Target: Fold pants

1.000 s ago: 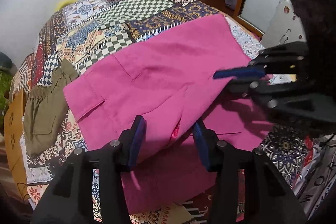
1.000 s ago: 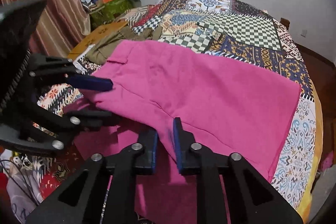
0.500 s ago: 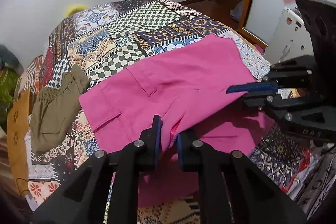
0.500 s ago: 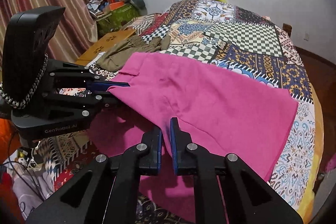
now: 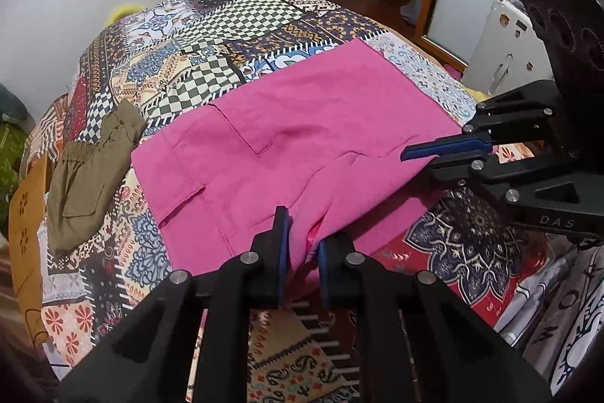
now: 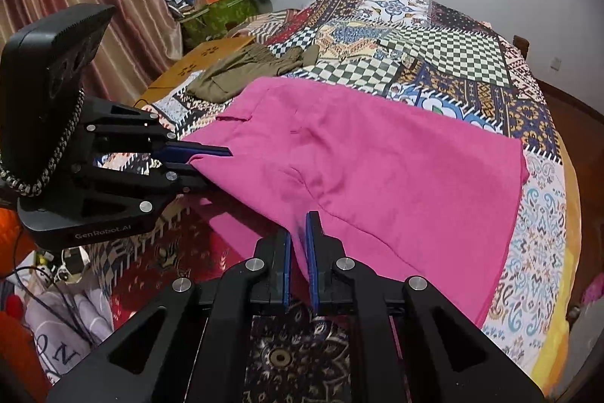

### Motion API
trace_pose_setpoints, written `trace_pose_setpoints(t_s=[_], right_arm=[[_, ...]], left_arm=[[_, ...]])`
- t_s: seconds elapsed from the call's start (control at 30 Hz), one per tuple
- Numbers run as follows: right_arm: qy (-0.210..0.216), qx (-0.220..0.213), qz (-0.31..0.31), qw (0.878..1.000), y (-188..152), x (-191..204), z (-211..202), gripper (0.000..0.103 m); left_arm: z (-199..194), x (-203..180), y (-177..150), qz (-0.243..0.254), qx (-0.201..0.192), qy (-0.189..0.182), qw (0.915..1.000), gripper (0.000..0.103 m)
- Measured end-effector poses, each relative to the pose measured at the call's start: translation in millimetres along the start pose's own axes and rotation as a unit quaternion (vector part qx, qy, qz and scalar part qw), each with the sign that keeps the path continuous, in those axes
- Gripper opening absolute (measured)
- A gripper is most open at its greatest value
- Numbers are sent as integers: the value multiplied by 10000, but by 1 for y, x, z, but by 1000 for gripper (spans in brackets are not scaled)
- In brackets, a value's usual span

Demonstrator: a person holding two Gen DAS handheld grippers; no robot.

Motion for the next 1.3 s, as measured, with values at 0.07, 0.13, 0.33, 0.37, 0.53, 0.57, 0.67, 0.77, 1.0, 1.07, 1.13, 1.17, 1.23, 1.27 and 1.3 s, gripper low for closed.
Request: trace_pose_setpoints(t_s=[0.07,0.13,0.33,0.37,0.53,0.57,0.67,0.77,1.0,1.07,1.13,1.17,1.23,1.27,1.3], right_arm=[[4,47,3,10000,-2,1,0,7],[21,103,28,9999,-5,1,1,7],[-12,385,28,9993,-13,-2,-1,12],[-8,407,88,9991,-14,-5,-3,14],[-33,408,357,9985,-20,-20,-18,16],[-86,399,333,9986,-20,-22,-21,16],[-295,297,258,9988,-16,-29,-34,16],[-425,111,268,9987,-7,-36,-49,16],[-285,17,573,9979,4,-40,-39,19],[-241,185,543,9981,-2,-38,-25,19],[-220,412,557,9974,-10,-36,-10,19],[-197,512,586,9968,-15,-37,-4,19],[-158,673,689,9952,-26,-39,7,19],[-124,637,743,9951,-30,-41,6,19],[-111,599,798,9949,-33,-44,4,20]], left_arm=[[0,-3,-4,89,22,35,10000,13],[1,-6,-8,170,54,73,9998,14],[-2,-4,-15,92,114,39,9999,17],[-3,-3,-16,57,121,3,9999,18],[-19,4,-23,-121,137,-275,9995,24],[-24,6,-25,-98,115,-305,9994,24],[-40,14,-25,-18,-18,-83,10000,24],[-56,30,-20,-203,-189,-38,9996,24],[-43,63,-7,-1093,-162,-190,9937,24],[-31,63,-10,-1187,-34,-207,9927,24],[-17,61,-15,-1184,118,-211,9927,24],[-11,60,-19,-1158,203,-174,9929,24],[-3,60,-25,-1143,290,-153,9929,24],[-1,61,-28,-1154,293,-169,9927,24],[-1,62,-30,-1178,278,-204,9924,24]])
Point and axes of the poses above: each gripper's, at about its wrist camera, not at the fingertips, and z roughly the way its jaws point, x to its left, y to its top, the point moved 5 cm from there along z, roughly the way its jaws point, and after that the axes turned 5 degrees about -z, right-handed, at the moved point
